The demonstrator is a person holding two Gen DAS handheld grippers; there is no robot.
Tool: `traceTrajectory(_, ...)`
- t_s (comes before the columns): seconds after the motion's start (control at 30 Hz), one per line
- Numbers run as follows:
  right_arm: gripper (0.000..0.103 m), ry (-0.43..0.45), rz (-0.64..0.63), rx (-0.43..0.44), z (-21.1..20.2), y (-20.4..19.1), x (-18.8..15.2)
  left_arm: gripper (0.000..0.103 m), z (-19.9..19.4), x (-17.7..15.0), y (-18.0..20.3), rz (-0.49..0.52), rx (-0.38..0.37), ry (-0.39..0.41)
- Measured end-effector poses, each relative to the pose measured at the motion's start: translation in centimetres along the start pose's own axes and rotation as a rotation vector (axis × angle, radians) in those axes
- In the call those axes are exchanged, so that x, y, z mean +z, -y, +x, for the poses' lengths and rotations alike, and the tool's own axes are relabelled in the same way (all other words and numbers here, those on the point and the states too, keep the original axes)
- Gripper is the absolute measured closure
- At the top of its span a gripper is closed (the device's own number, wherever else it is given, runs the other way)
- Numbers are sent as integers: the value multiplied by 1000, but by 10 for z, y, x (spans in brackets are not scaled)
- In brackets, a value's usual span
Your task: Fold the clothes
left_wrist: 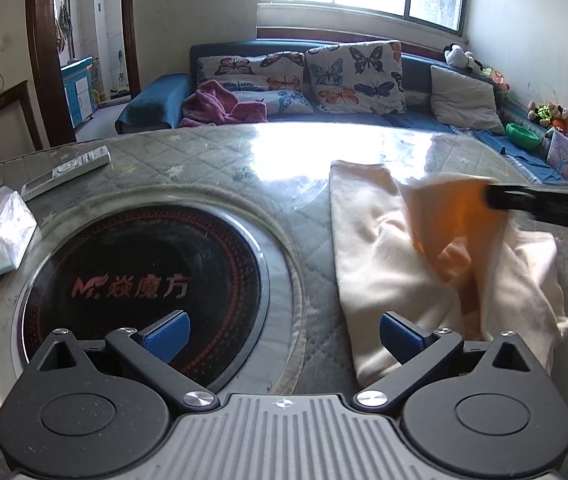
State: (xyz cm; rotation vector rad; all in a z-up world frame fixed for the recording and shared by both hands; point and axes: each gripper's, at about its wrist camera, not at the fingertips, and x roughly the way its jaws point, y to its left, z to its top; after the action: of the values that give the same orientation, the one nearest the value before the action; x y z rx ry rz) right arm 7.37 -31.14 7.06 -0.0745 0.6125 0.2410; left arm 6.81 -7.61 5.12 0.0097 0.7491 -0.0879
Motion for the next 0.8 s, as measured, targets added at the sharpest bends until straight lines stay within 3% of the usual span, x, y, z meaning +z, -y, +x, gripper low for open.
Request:
traceTrajectory(0.23,101,83,32,-165,-88,46,-35,11,4,16,10,28,-16,30)
traceTrajectory(0.47,101,-29,160,-331,-132,92,-100,18,24,39,33,90,-62,45)
traceTrajectory(0.6,97,-93,225,-366,-143,107,-135,21,52,53,40,116,-38,31)
traceTrajectory(0.8,83,-60,268,-375,-158,112,-150,34,99,72,33,107,-24,-9)
